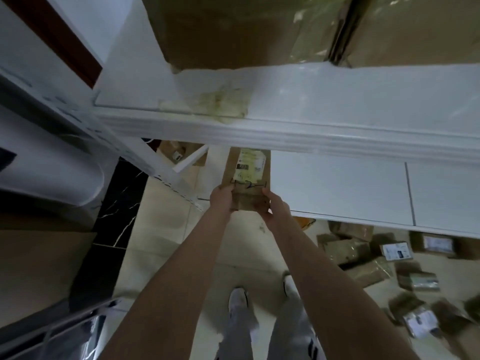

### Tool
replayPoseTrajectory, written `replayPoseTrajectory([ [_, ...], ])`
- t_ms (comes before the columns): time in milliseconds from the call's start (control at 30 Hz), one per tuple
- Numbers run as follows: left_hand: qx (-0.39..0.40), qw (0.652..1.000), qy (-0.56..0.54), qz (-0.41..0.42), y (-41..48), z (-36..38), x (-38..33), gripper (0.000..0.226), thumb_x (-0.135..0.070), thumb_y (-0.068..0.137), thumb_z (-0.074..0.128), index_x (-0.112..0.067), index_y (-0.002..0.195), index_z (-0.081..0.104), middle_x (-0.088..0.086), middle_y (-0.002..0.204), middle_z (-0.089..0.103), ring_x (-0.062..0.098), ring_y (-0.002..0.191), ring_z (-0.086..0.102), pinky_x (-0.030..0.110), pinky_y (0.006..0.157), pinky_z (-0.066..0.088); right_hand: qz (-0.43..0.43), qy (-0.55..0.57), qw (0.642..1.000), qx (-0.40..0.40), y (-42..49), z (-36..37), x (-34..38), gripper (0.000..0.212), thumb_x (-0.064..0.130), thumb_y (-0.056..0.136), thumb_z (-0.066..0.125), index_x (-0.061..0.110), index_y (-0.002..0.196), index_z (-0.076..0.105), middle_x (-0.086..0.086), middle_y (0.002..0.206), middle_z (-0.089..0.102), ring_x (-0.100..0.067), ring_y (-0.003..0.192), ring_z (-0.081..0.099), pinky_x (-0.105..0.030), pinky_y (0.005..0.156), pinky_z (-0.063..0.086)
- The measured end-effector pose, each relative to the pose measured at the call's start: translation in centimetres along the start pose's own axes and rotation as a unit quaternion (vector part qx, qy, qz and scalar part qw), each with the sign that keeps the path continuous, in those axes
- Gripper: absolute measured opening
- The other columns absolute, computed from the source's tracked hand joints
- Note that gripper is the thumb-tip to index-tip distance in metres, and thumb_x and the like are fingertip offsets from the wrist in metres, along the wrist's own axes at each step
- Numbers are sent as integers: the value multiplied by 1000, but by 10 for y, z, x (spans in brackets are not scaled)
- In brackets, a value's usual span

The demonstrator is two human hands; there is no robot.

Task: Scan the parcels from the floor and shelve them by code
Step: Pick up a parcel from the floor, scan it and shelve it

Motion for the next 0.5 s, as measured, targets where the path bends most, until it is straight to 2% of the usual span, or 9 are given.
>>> replayPoseTrajectory([
  [33, 6, 1000, 9, -4, 3, -2, 4, 36, -14, 91, 54, -7, 126, 59, 15, 110, 66, 33, 88, 65, 37, 61, 55, -1, 4, 1000, -5, 6, 0, -5, 6, 5, 91, 69, 2, 93, 63, -10, 87, 62, -20, 75, 61, -33, 73, 59],
  [100, 10, 999, 30, -10, 15, -4, 16, 39, -3, 93, 43, -6, 130, 55, 18, 110, 62, 31, 82, 61, 35, 59, 53, -8, 23, 1000, -16, 19, 2, -13, 5, 0, 92, 65, 2, 88, 61, -9, 86, 61, -20, 75, 59, -37, 87, 57],
  [133, 15, 999, 30, -3, 23, -4, 21, 43, 0, 92, 40, -7, 132, 54, 18, 113, 63, 32, 82, 63, 34, 59, 55, -17, 32, 999, -20, 22, 4, -14, 3, -2, 91, 63, 1, 93, 62, -10, 87, 62, -20, 75, 59, -38, 90, 56],
  [200, 15, 1000, 18, 14, 35, -1, 24, 48, 5, 89, 39, -9, 134, 52, 19, 120, 64, 32, 95, 66, 38, 70, 61, -38, 42, 998, -27, 32, 9, -13, 20, -4, 91, 62, -2, 111, 64, -13, 98, 65, -21, 81, 62, -37, 92, 56],
  [267, 8, 999, 17, 38, 41, 2, 18, 57, 8, 87, 38, -12, 140, 44, 15, 124, 60, 33, 107, 64, 48, 86, 60, -50, 33, 998, -28, 43, 12, -11, 30, -5, 91, 59, -2, 120, 63, -14, 105, 67, -20, 83, 63, -30, 84, 58],
  [333, 3, 998, 18, 63, 45, 6, 12, 63, 8, 87, 37, -14, 145, 35, 11, 122, 57, 30, 106, 61, 48, 95, 56, -57, 15, 998, -10, 51, 17, -7, 18, -6, 94, 52, -1, 108, 63, -9, 91, 63, -14, 75, 58, -14, 63, 53],
  [367, 2, 998, 17, 67, 47, 8, 9, 63, 8, 89, 37, -15, 147, 31, 9, 118, 55, 28, 101, 59, 44, 94, 55, -58, 17, 998, 7, 54, 21, -5, 14, -7, 96, 49, 0, 100, 61, -7, 88, 58, -14, 74, 55, -11, 61, 50],
  [433, -9, 997, 19, 74, 53, 13, 5, 63, 7, 92, 36, -13, 150, 26, 9, 123, 52, 27, 98, 57, 41, 90, 53, -62, 39, 996, 43, 59, 31, -1, 14, -7, 97, 47, 2, 101, 57, -8, 97, 55, -19, 90, 56, -19, 83, 52],
  [500, -35, 994, 50, 92, 59, 14, 3, 68, 3, 90, 38, -14, 154, 20, 11, 139, 46, 32, 111, 56, 47, 100, 52, -76, 46, 994, 65, 61, 34, 1, 28, -7, 96, 47, -6, 123, 54, -18, 112, 56, -24, 108, 56, -35, 104, 48],
])
Point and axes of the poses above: each hand's wrist, its own y-axis towards the middle knuckle, its own z-axis out of the palm, x = y × z, the point moved 7 cm from there along y, towards the middle knuckle
